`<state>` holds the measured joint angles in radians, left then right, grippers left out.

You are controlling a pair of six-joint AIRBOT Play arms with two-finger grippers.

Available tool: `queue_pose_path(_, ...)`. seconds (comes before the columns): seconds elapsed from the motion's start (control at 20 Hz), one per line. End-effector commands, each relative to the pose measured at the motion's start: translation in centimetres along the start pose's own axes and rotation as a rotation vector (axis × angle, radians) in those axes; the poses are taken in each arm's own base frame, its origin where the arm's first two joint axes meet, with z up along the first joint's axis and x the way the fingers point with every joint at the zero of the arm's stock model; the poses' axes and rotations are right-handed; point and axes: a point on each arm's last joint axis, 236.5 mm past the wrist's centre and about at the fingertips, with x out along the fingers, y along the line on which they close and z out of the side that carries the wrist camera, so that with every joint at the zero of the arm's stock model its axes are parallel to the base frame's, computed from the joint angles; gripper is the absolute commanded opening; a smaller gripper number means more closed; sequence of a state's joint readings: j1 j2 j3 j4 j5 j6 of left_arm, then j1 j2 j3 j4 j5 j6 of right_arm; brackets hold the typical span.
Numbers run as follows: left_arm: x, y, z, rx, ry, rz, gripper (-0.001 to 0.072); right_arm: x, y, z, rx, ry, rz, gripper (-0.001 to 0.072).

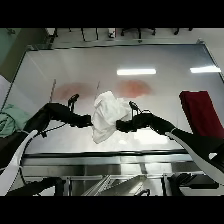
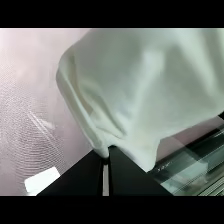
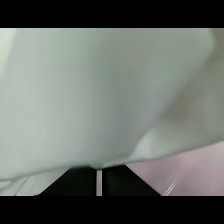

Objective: Fold the shirts.

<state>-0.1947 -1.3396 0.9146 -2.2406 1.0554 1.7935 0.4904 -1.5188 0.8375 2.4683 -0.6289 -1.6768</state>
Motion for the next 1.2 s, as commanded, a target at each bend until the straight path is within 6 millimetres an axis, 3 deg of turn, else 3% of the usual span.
queue_pose_path(0.0,-4.2,0.4,0.9,0.032,-0.091,0.028,0.0015,-2.3,-0.3,1.1,-0.018,-0.013,0.004,0.0017)
queue_pose_path(0.05,-5.9,0.8,1.1,0.025,-0.122,0.034,0.0015,-4.1,-0.1,2.0,-0.025,-0.040,0.013,0.0017)
queue_pose_path(0.15,-10.3,1.3,1.8,-0.006,-0.232,0.032,0.0015,-9.4,0.7,5.2,-0.022,-0.168,0.058,0.0017)
queue_pose_path(0.25,-15.6,1.0,2.9,-0.003,-0.374,0.044,0.0015,-17.7,2.9,8.6,-0.065,-0.349,0.122,0.0017)
queue_pose_path(0.4,-26.7,-3.8,4.9,0.081,-0.687,0.023,0.0015,-32.8,7.9,10.8,-0.207,-0.653,0.191,0.0017)
queue_pose_path(0.5,-36.6,-8.5,5.0,0.166,-0.969,0.053,0.0015,-43.5,12.1,10.0,-0.327,-0.895,0.208,0.0017)
queue_pose_path(0.55,-41.9,-11.4,4.1,0.232,-1.118,0.080,0.0015,-48.4,14.2,8.9,-0.394,-1.006,0.206,0.0017)
queue_pose_path(0.65,-50.7,-16.9,0.7,0.356,-1.368,0.153,0.0015,-57.2,18.7,5.2,-0.533,-1.218,0.192,0.0017)
queue_pose_path(0.7,-53.7,-18.9,-1.0,0.402,-1.454,0.195,0.0014,-60.2,20.5,3.5,-0.588,-1.296,0.182,0.0017)
queue_pose_path(0.8,-57.7,-20.9,-3.3,0.435,-1.559,0.300,0.0014,-63.9,22.6,0.9,-0.670,-1.391,0.141,0.0017)
queue_pose_path(0.9,-58.5,-20.3,-3.3,0.405,-1.540,0.365,0.0014,-64.7,22.7,0.3,-0.691,-1.412,0.098,0.0017)
queue_pose_path(1.0,-57.2,-18.6,-1.8,0.353,-1.447,0.343,0.0015,-63.1,21.3,1.1,-0.675,-1.343,0.043,0.0018)
queue_pose_path(1.1,-54.6,-16.6,0.4,0.326,-1.315,0.296,0.0015,-59.3,19.3,3.1,-0.641,-1.182,0.023,0.0018)
queue_pose_path(1.15,-52.4,-15.4,1.9,0.310,-1.226,0.249,0.0015,-56.6,17.8,4.5,-0.605,-1.079,0.034,0.0018)
